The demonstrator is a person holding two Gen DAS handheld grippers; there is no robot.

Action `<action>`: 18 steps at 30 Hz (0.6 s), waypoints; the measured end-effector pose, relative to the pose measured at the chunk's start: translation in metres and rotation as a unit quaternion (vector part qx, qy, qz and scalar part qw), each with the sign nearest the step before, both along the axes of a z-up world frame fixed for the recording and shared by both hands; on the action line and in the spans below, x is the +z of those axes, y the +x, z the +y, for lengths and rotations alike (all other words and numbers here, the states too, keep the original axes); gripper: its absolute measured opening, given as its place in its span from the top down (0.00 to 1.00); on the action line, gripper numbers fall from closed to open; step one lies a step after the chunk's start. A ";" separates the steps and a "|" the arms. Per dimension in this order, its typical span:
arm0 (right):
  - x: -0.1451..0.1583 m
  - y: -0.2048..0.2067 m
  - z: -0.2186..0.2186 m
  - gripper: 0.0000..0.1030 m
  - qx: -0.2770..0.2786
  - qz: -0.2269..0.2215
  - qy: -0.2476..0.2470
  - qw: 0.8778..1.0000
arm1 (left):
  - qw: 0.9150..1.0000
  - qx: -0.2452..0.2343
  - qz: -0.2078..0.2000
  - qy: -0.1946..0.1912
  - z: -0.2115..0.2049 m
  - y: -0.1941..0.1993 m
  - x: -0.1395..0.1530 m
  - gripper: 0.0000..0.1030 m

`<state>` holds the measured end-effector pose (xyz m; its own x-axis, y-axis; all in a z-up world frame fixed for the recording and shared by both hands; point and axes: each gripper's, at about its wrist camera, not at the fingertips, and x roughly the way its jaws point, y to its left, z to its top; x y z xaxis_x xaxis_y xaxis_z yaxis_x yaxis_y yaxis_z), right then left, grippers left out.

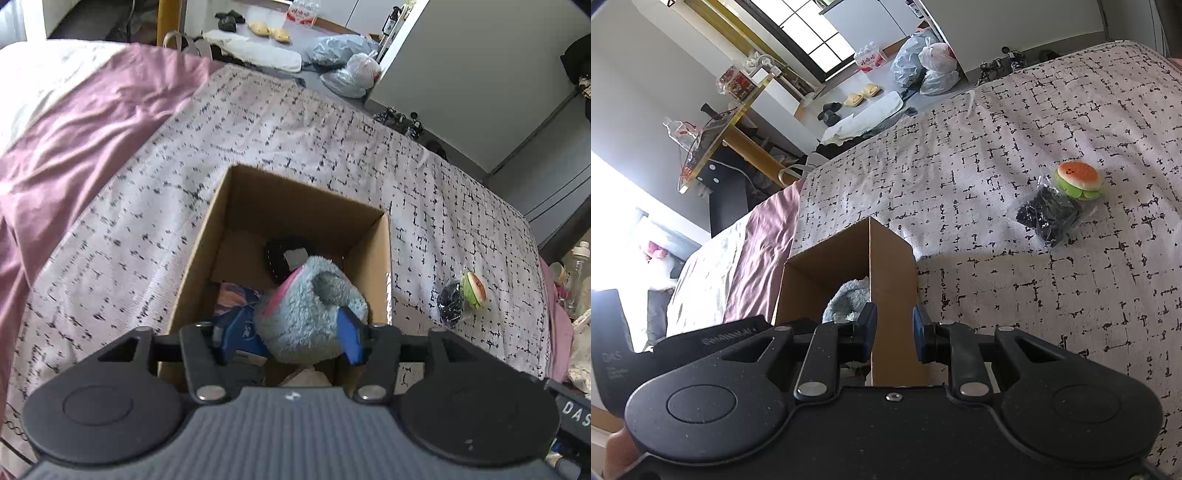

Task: Organize soft objects
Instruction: 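Open both grippers to drop the grey plush into the box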

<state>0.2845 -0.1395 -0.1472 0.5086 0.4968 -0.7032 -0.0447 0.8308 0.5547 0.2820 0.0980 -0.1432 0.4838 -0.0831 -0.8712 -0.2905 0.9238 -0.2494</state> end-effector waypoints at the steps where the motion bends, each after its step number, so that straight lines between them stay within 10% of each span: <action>1: 0.000 -0.001 -0.001 0.78 0.000 0.002 0.001 1.000 | 1.000 -0.001 -0.003 0.008 -0.002 -0.001 0.004 0.39; 8: 0.004 -0.006 -0.009 0.47 -0.001 -0.010 -0.002 1.000 | 0.999 -0.011 -0.018 0.027 -0.017 -0.004 0.022 0.25; 18: 0.003 -0.008 -0.049 0.29 -0.037 -0.014 0.010 0.999 | 0.998 -0.031 -0.023 0.050 -0.052 -0.003 0.038 0.15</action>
